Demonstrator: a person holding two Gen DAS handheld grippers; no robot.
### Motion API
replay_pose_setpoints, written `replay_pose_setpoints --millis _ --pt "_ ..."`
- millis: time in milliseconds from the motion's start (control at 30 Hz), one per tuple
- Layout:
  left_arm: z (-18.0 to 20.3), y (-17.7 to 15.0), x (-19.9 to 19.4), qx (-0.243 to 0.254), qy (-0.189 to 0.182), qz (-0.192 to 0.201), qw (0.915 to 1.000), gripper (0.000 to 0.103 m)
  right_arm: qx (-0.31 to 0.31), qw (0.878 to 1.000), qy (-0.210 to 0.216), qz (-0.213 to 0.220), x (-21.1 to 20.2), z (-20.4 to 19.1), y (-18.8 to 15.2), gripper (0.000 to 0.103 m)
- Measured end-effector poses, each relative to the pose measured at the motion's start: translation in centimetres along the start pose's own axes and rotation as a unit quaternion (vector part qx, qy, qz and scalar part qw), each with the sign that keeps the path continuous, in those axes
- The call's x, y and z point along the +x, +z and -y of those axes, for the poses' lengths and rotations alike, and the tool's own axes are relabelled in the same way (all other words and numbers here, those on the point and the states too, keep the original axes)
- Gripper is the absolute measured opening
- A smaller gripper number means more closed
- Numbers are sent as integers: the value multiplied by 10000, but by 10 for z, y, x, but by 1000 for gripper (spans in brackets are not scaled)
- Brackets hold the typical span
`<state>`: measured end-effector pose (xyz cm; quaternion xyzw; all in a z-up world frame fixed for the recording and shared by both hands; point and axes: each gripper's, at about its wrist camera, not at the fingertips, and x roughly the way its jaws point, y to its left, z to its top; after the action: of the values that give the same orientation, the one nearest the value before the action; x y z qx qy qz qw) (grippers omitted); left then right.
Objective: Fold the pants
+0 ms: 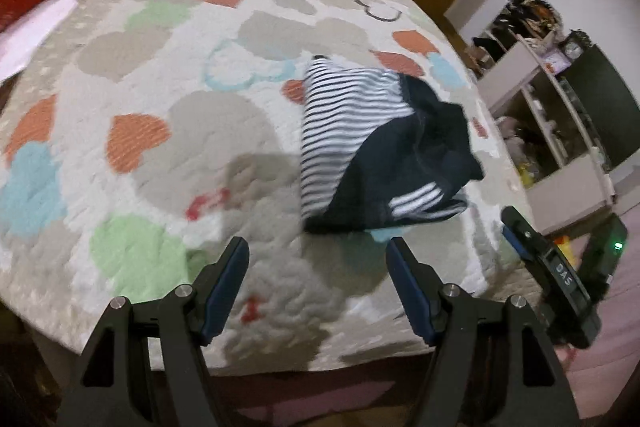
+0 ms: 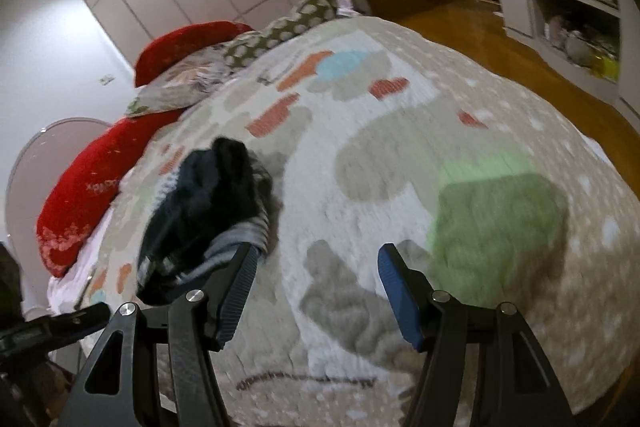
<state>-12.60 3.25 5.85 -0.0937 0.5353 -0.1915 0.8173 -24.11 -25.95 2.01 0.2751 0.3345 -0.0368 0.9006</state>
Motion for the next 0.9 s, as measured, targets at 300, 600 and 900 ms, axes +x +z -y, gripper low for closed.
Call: replay_pose_setpoints --millis 300,600,900 --pt "-5 60 43 -205 -583 -104 9980 71 689 9861 1254 -845 61 2 53 76" --pt "-10 77 93 -316 -1253 -722 9890 84 814 9727 1637 -1431 131 -23 65 76" --pt "12 97 84 -104 -1452 -522 9880 45 307 9707 1862 -1487 131 -62 79 40"
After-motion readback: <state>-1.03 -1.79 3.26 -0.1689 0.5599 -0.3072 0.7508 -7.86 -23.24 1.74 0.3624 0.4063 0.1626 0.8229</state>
